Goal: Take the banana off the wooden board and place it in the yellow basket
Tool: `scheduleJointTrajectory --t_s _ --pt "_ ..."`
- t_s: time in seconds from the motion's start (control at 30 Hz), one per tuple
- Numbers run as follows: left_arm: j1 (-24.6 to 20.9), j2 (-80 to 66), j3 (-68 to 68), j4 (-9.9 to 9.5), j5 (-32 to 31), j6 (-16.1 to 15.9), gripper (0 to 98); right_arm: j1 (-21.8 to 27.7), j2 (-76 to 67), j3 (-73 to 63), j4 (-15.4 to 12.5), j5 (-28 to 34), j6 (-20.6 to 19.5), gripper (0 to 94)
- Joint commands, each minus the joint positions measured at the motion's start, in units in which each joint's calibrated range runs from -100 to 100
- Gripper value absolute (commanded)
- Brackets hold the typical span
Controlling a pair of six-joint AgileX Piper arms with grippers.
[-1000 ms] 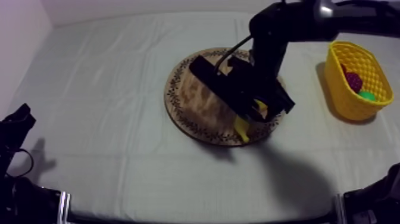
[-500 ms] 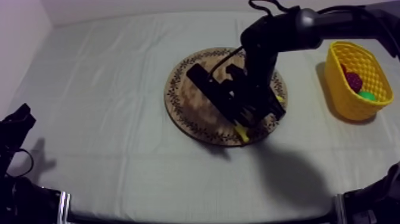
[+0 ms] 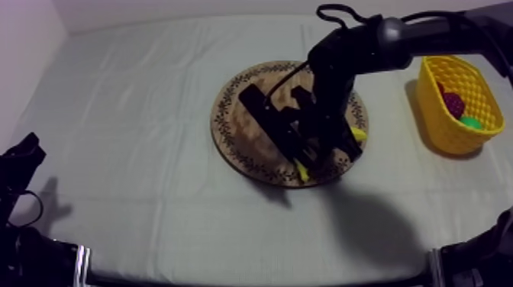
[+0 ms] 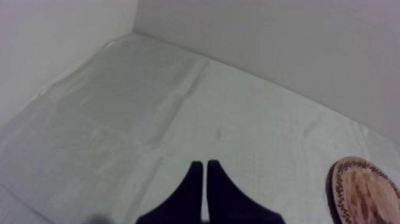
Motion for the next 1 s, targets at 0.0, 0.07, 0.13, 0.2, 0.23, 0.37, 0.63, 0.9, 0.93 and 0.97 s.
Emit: scheduleJointTrajectory --t_s 0.0,0.07,0.13,0.2,0.23,0.37,0.63,0.9,0.93,0.97 --pt "-0.02 0.02 0.03 -0.01 -0.01 0.01 0.1 0.11 -0.36 -0.46 -0.1 0.29 0.03 16.9" --pt "-0.02 0.02 0.03 -0.01 -0.01 0.01 0.1 0.22 -1.1 -0.99 -0.16 0.95 0.22 16.8" --pt "-0.02 0.02 0.03 -0.01 -0.01 0.01 0.1 0.31 -2.19 -1.7 -0.28 2.01 0.58 16.8" --pt "-0.02 0.02 0.03 -0.01 -0.01 0.01 0.1 0.39 -3.58 -2.71 -0.48 3.5 1.09 16.9" --pt "-0.02 0.02 0.03 -0.01 -0.01 0.01 0.1 0.44 -4.35 -3.29 -0.57 4.39 1.41 16.9" --pt "-0.02 0.02 0.03 -0.01 -0.01 0.01 0.1 0.67 -7.89 -6.04 -0.89 8.52 3.01 17.3" --pt "-0.02 0.02 0.03 -0.01 -0.01 0.01 0.1 0.99 -15.19 -12.06 -1.3 16.26 5.72 18.0" --pt "-0.02 0.02 0.03 -0.01 -0.01 0.01 0.1 1.31 -20.71 -20.34 -2.04 26.05 8.12 18.5" --pt "-0.02 0.02 0.03 -0.01 -0.01 0.01 0.1 1.36 -21.18 -21.23 -2.14 26.97 8.26 18.5" --pt "-0.02 0.02 0.03 -0.01 -0.01 0.01 0.1 1.39 -21.58 -22.02 -2.25 27.69 8.29 18.7"
